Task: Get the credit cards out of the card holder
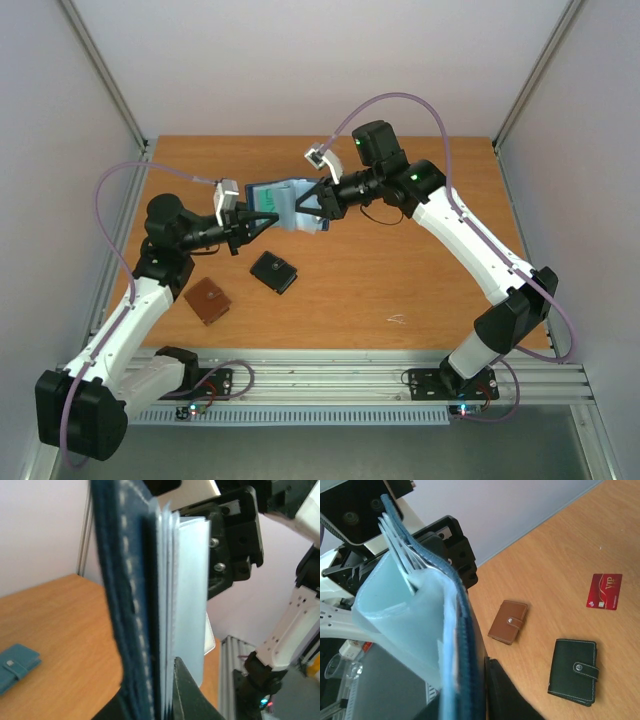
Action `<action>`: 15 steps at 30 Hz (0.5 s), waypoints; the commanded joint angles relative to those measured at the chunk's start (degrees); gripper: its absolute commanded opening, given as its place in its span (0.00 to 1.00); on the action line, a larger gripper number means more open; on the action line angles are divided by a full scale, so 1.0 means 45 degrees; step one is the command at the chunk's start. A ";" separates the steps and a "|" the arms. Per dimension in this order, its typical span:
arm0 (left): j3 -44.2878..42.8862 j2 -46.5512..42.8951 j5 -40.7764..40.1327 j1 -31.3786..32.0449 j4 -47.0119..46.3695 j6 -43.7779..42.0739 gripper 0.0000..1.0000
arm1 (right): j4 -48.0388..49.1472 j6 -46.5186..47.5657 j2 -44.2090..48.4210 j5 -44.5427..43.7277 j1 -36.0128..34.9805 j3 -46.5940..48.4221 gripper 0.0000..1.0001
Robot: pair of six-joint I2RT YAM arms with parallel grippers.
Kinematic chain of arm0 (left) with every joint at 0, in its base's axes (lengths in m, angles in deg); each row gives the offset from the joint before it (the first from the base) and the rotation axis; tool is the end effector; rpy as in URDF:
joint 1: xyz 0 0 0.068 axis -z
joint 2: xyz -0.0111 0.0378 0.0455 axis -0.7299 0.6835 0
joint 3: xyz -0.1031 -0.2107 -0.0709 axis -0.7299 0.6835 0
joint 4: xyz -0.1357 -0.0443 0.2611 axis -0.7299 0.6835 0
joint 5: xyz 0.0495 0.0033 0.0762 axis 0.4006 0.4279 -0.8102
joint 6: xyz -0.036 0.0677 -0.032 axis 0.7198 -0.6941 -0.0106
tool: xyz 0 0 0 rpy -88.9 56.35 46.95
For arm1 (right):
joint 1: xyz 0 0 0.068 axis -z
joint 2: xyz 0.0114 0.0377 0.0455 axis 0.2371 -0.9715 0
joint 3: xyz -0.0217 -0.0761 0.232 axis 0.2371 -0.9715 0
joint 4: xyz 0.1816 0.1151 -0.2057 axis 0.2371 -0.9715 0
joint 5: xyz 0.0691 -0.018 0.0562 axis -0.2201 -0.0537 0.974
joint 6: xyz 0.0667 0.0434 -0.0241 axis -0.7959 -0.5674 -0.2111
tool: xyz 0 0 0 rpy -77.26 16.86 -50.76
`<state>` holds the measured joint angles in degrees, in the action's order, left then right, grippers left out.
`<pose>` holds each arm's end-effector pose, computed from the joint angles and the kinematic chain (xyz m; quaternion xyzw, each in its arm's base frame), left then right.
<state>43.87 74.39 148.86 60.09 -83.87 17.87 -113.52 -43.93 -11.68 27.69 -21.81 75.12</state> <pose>0.2689 -0.1275 0.2999 0.3448 0.6121 -0.4920 0.5143 0.2944 0.2776 0.3657 -0.5648 0.6153 0.4097 0.3669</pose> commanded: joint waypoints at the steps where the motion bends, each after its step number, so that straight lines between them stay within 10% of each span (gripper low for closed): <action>1: -0.0130 0.0002 -0.0152 0.0064 -0.0830 -0.0122 0.00 | 0.0254 0.0094 -0.0065 0.0320 -0.0088 0.0256 0.18; 9: -0.0072 -0.0357 -0.2713 0.0071 0.1269 -0.1020 0.00 | 0.0794 -0.0476 0.1027 -0.1491 0.0627 -0.0573 0.71; 15: -0.0106 -0.0282 -0.3028 0.0263 0.1253 -0.1728 0.00 | 0.0921 -0.0428 0.0902 -0.3653 -0.0496 -0.0129 0.92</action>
<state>43.89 74.02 137.87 60.49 -77.10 13.41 -111.64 -46.03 -8.66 19.56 -19.69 73.08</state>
